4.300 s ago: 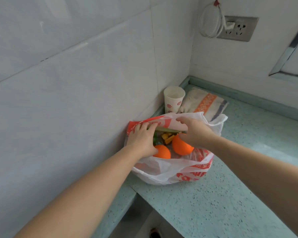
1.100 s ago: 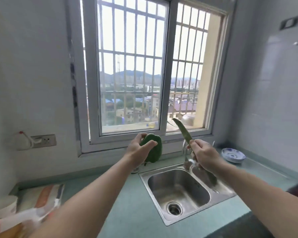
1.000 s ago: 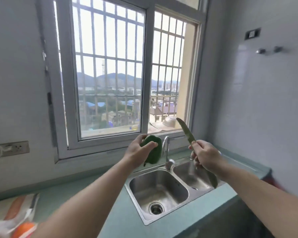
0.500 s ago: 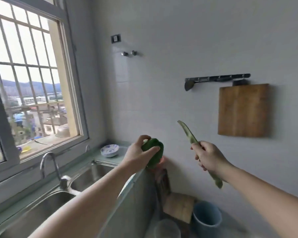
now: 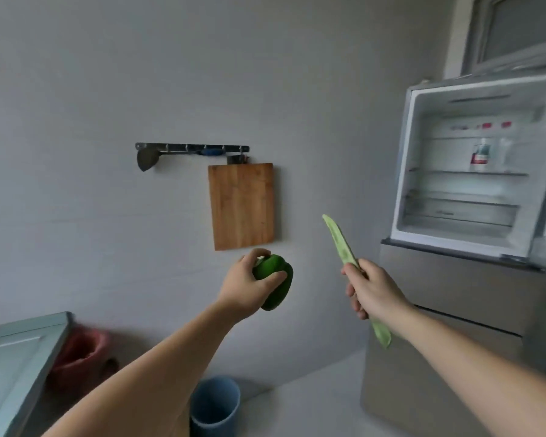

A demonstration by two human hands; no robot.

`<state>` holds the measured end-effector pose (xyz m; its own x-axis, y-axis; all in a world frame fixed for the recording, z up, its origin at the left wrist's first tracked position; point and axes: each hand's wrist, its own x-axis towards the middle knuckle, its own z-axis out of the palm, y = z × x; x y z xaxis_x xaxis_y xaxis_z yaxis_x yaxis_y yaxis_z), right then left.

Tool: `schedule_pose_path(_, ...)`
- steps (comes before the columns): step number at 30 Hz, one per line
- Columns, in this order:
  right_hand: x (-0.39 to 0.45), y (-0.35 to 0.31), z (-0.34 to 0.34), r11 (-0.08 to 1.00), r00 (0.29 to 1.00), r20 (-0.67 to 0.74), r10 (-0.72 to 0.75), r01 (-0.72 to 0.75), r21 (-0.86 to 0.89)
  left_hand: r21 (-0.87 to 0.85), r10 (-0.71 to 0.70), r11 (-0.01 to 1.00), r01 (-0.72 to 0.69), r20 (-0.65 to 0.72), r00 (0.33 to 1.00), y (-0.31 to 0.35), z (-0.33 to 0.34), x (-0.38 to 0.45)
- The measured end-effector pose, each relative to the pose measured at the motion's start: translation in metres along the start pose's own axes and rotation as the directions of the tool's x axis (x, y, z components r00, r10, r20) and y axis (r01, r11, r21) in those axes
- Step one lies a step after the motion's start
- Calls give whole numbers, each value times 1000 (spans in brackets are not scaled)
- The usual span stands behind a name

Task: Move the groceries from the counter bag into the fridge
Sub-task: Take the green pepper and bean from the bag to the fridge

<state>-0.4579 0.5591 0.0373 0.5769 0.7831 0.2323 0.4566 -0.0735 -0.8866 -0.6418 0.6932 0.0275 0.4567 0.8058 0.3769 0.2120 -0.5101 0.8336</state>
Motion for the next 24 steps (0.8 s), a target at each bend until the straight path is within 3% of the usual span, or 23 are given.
schedule_pose_path(10, -46, 38, -125, 989, 952, -292, 91, -121, -87, -199, 165, 973, -119, 234, 958, 65, 124, 18)
schedule_pose_path(17, -72, 54, -207, 990, 934, -339, 112, -132, -38, -312, 223, 941, -127, 296, 929, 123, 200, 0)
schedule_pose_path(24, -78, 80, -249, 988, 918, -377, 120, -149, -48, -322, 258, 935, -150, 328, 909, 155, 241, 3)
